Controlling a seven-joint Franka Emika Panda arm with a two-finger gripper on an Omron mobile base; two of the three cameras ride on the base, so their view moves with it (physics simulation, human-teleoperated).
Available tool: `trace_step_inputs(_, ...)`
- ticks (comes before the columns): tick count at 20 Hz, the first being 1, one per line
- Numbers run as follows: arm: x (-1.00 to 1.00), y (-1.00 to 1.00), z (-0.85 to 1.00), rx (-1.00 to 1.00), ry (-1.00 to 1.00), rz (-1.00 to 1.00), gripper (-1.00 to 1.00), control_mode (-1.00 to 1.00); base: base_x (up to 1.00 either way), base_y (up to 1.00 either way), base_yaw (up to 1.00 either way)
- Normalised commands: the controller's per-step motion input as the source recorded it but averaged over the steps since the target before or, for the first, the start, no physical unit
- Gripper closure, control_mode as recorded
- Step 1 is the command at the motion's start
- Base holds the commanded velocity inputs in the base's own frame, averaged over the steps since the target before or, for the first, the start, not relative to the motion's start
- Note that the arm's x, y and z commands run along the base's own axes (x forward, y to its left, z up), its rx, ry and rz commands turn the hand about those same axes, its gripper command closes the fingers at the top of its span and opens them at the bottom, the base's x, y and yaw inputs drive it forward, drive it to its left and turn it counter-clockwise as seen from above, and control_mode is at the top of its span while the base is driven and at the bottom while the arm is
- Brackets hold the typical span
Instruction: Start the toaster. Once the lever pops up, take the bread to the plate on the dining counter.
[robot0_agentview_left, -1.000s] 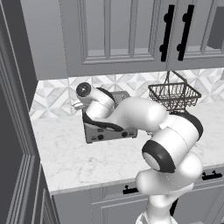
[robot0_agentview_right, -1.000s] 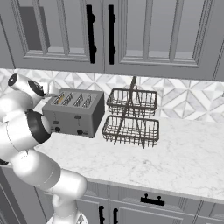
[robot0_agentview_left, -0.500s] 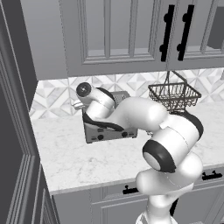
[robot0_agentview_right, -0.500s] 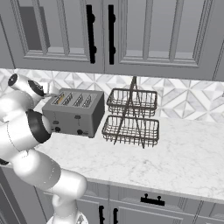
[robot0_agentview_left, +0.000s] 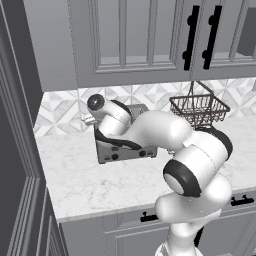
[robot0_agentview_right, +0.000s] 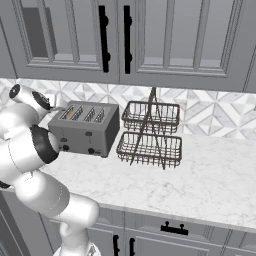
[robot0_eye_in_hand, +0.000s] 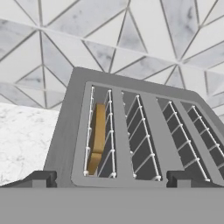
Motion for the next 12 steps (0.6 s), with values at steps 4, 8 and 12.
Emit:
trace_step_inputs(4, 0.0, 0.0, 0.0, 0.0, 0.0, 0.0, -1.0, -1.0, 0.0, 0.0, 0.0)
trace_step_inputs(8, 0.0, 0.0, 0.0, 0.0, 0.0, 0.0, -1.0, -1.0, 0.0, 0.0, 0.0)
trace_step_inputs(12, 0.0, 0.0, 0.0, 0.0, 0.0, 0.0, -1.0, -1.0, 0.0, 0.0, 0.0)
